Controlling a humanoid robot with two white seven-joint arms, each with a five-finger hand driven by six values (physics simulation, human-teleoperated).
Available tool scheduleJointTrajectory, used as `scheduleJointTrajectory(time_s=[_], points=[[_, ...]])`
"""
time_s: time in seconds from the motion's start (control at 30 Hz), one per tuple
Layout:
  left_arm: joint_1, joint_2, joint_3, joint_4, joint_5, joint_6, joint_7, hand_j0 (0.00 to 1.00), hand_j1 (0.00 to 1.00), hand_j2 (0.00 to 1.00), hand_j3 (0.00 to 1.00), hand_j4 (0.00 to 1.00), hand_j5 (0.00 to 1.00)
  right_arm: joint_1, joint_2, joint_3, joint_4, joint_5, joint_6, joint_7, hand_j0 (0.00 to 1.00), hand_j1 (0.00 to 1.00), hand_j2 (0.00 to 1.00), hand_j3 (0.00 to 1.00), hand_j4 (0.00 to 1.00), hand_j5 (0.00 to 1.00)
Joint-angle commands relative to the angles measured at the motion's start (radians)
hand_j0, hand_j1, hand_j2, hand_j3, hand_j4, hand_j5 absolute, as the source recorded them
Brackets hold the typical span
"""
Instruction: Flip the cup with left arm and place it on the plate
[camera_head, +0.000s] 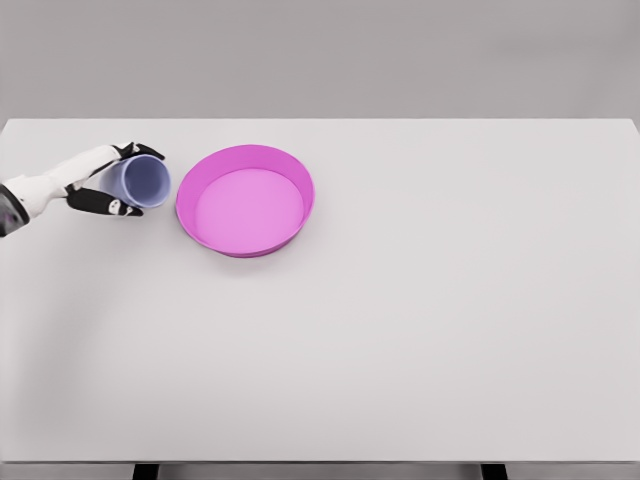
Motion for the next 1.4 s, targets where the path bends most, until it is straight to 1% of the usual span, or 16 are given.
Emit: scheduleJointTrajectory(time_s=[0.0,0.1,0.23,0.3,0.4,0.53,0.63,0.7,0.93,1.0,1.17,1.23,1.33,1.37], points=[[0.0,-0.01,-0.005,-0.002,0.037,0.002,0.0,0.7,0.7,0.7,0.7,0.7,0.7,0.0,0.0,0.0,0.0,0.0,0.0,0.001,1.0,1.0,1.0,1.0,1.0,1.0],[-0.002,-0.013,-0.031,-0.002,0.072,0.002,0.0,0.7,0.7,0.7,0.7,0.7,0.7,0.0,0.0,0.0,0.0,0.0,0.0,0.0,1.0,1.0,1.0,1.0,1.0,1.0],[-0.002,-0.03,-0.037,-0.009,0.127,0.002,0.0,0.7,0.7,0.7,0.7,0.7,0.7,0.0,0.0,0.0,0.0,0.0,0.0,0.0,1.0,1.0,1.0,1.0,1.0,1.0],[-0.002,-0.028,-0.037,-0.011,0.135,0.002,0.0,0.7,0.7,0.7,0.7,0.7,0.7,0.0,0.0,0.0,0.0,0.0,0.0,0.0,1.0,1.0,1.0,1.0,1.0,1.0],[0.0,-0.027,-0.037,-0.017,0.172,0.002,0.0,0.71,0.71,0.71,0.71,0.71,0.71,0.0,0.0,0.0,0.0,0.0,0.0,0.0,1.0,1.0,1.0,1.0,1.0,1.0],[0.002,-0.021,-0.037,-0.055,0.224,0.002,0.0,0.71,0.71,0.71,0.71,0.71,0.71,0.0,0.0,0.0,0.0,0.0,0.0,0.001,1.0,1.0,1.0,1.0,1.0,1.0],[0.003,-0.019,-0.037,-0.069,0.238,0.002,0.0,0.71,0.71,0.71,0.71,0.71,0.71,0.0,0.0,0.0,0.0,0.0,0.0,0.0,1.0,1.0,1.0,1.0,1.0,1.0],[0.006,-0.019,-0.036,-0.097,0.243,0.002,0.0,0.71,0.71,0.71,0.71,0.71,0.71,0.0,0.0,0.0,0.0,0.0,0.0,0.0,1.0,1.0,1.0,1.0,1.0,1.0],[0.015,-0.03,-0.037,-0.106,0.243,0.002,0.0,0.71,0.71,0.71,0.71,0.71,0.71,0.0,0.0,0.0,0.0,0.0,0.0,0.001,1.0,1.0,1.0,1.0,1.0,1.0],[0.015,-0.03,-0.036,-0.12,0.244,0.002,0.0,0.71,0.71,0.71,0.71,0.71,0.71,0.0,0.0,0.0,0.0,0.0,0.0,0.0,1.0,1.0,1.0,1.0,1.0,1.0],[0.017,-0.044,-0.037,-0.134,0.279,0.002,0.0,0.71,0.71,0.71,0.71,0.71,0.71,0.0,0.0,0.0,0.0,0.0,0.0,0.0,1.0,1.0,1.0,1.0,1.0,1.0],[0.018,-0.065,-0.042,-0.134,0.301,0.002,0.0,0.71,0.71,0.71,0.71,0.71,0.71,0.0,0.0,0.0,0.0,0.0,0.0,0.0,1.0,1.0,1.0,1.0,1.0,1.0],[0.017,-0.071,-0.08,-0.138,0.331,0.002,0.0,0.71,0.71,0.71,0.71,0.71,0.71,0.0,0.0,0.0,0.0,0.0,0.0,0.0,1.0,1.0,1.0,1.0,1.0,1.0],[0.017,-0.074,-0.082,-0.143,0.336,0.002,0.0,0.71,0.71,0.71,0.71,0.71,0.71,0.0,0.0,0.0,0.0,0.0,0.0,0.0,1.0,1.0,1.0,1.0,1.0,1.0]])
